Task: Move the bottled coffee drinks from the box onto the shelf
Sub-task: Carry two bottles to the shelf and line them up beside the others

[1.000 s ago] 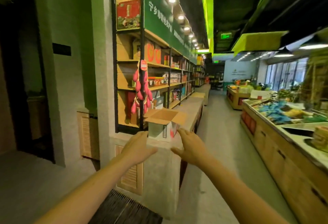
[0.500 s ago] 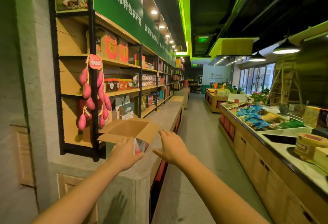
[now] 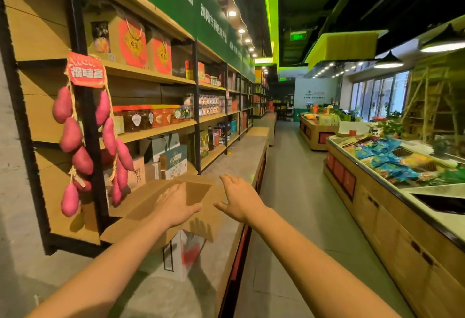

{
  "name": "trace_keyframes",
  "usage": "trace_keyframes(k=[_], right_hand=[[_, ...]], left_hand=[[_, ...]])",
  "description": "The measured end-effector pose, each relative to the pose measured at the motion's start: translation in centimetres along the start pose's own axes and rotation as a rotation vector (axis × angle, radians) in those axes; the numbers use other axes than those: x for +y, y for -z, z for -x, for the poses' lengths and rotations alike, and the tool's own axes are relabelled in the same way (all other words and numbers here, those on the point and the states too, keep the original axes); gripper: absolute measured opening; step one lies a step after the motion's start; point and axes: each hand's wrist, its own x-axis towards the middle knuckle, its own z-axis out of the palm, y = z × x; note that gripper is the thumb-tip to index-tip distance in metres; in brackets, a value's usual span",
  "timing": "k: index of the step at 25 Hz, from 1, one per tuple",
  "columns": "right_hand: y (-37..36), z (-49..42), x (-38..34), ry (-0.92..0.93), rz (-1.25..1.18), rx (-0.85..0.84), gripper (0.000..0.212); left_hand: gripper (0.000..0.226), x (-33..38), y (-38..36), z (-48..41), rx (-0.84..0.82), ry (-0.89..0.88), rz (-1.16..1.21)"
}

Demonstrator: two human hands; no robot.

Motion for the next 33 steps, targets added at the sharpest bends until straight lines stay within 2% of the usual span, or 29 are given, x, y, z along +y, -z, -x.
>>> trace_keyframes(k=[2, 4, 7, 15, 24, 29, 33], right_hand=[[-1.1, -4.3, 2.3, 0.020, -0.014, 0.003, 0.072], [-2.1, -8.7, 4.5, 0.061, -0.023, 0.016, 0.072], [-3.2, -16.0, 8.2, 0.168, -0.033, 0.050, 0.072], [-6.8, -33.2, 14.4, 0.490, -0.129, 0.017, 0.069], [-15.2, -44.0, 10.2, 0.746, -0.346, -0.085, 0.053], [-20.0, -46.6, 7.8, 0.838, -0.384, -0.207, 0.067], [-22.5, -48.2, 5.1, 0.934, -0.414, -0.297, 0.068]], left_hand=[[0.058, 0.5, -0.8, -4.0, 0.020, 0.031, -0.018], [0.066, 0.9, -2.0, -8.0, 0.031, 0.109, -0.053], [0.076, 0.8, -4.0, -15.0, 0.088, 0.191, -0.044], [0.079, -1.8, -8.4, -28.8, 0.201, 0.442, -0.025], [0.078, -11.1, -9.7, -34.1, 0.337, 0.683, -0.149], [0.078, -14.0, -10.7, -33.0, 0.357, 0.821, -0.142], [0.073, -15.0, -11.3, -32.2, 0.451, 0.954, -0.171]])
